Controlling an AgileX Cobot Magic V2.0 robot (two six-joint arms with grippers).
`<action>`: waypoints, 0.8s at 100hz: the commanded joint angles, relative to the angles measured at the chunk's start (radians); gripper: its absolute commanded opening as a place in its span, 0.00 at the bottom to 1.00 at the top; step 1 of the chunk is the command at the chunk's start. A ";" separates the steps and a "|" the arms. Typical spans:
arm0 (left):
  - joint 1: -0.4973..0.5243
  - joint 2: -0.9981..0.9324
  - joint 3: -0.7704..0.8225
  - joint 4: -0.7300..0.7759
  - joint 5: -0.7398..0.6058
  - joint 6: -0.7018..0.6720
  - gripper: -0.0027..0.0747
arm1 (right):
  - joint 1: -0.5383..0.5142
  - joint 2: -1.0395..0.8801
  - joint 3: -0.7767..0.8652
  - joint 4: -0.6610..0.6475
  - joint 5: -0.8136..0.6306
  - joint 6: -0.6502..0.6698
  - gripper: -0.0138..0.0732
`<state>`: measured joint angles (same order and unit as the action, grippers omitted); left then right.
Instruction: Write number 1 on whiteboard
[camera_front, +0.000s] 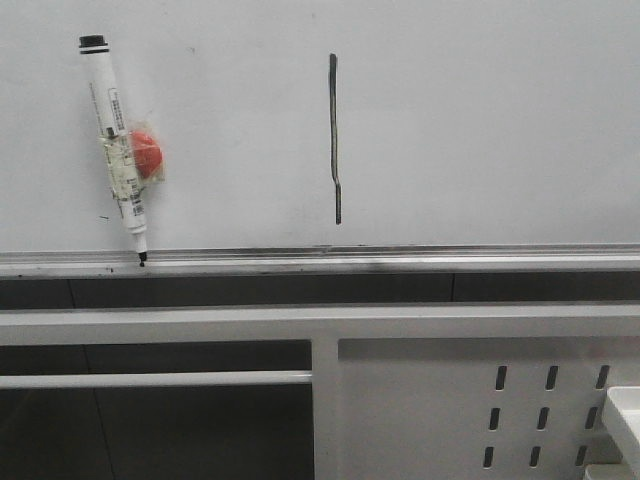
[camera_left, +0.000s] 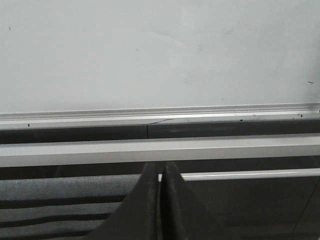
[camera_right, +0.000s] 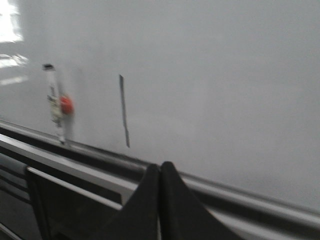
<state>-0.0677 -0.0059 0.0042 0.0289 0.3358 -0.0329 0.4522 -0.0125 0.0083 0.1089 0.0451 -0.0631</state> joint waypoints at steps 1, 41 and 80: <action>0.002 -0.021 0.035 0.002 -0.055 -0.007 0.01 | -0.115 -0.016 0.013 -0.063 0.060 0.105 0.08; 0.002 -0.021 0.035 0.002 -0.055 -0.007 0.01 | -0.416 -0.016 0.013 -0.109 0.256 0.110 0.08; 0.002 -0.021 0.035 0.002 -0.055 -0.007 0.01 | -0.416 -0.016 0.013 -0.109 0.256 0.110 0.08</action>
<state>-0.0677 -0.0059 0.0042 0.0289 0.3358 -0.0329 0.0424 -0.0125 0.0066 0.0189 0.3277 0.0453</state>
